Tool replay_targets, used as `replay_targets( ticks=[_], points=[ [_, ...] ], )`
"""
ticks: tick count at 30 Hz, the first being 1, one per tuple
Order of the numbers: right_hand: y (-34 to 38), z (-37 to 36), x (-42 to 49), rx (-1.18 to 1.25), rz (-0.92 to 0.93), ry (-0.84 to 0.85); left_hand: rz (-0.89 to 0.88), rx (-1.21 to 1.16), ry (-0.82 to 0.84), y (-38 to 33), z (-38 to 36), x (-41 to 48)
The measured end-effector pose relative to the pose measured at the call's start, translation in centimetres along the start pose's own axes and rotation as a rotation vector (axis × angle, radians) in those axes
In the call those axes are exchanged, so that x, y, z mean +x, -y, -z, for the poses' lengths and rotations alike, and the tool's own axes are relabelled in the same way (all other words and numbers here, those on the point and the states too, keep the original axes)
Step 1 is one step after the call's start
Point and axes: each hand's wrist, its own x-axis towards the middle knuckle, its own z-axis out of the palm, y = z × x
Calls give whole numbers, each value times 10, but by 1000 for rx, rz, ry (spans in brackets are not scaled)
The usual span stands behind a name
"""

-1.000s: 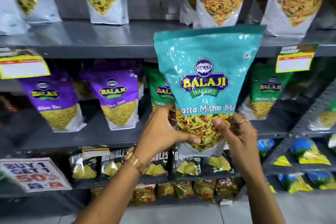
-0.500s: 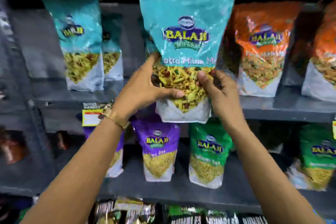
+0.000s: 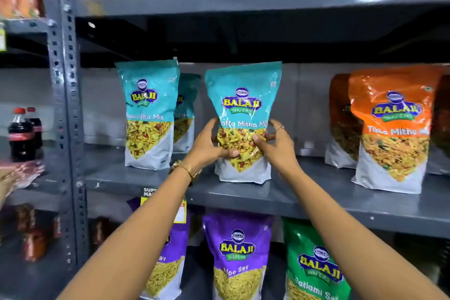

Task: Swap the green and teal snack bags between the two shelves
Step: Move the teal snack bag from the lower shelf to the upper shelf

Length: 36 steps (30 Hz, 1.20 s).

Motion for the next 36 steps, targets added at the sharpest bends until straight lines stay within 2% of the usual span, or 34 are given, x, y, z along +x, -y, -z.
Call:
replay_targets(
  ticks=[5, 10, 14, 21, 26, 36],
  points=[
    [-1, -3, 17, 136, -189, 124, 108, -46, -42, 17, 1, 17],
    [-13, -15, 19, 173, -209, 149, 123, -19, -123, 35, -4, 29],
    [-25, -21, 6, 224, -248, 134, 113, 0, -101, 39, -9, 20],
    [-35, -24, -7, 74, -196, 86, 87, -10, -23, 57, -18, 7],
    [-40, -23, -6, 61, -193, 74, 98, -42, -20, 57, -19, 8],
    [-38, -20, -9, 57, -152, 113, 20, 108, -42, 51, -24, 1]
  ],
)
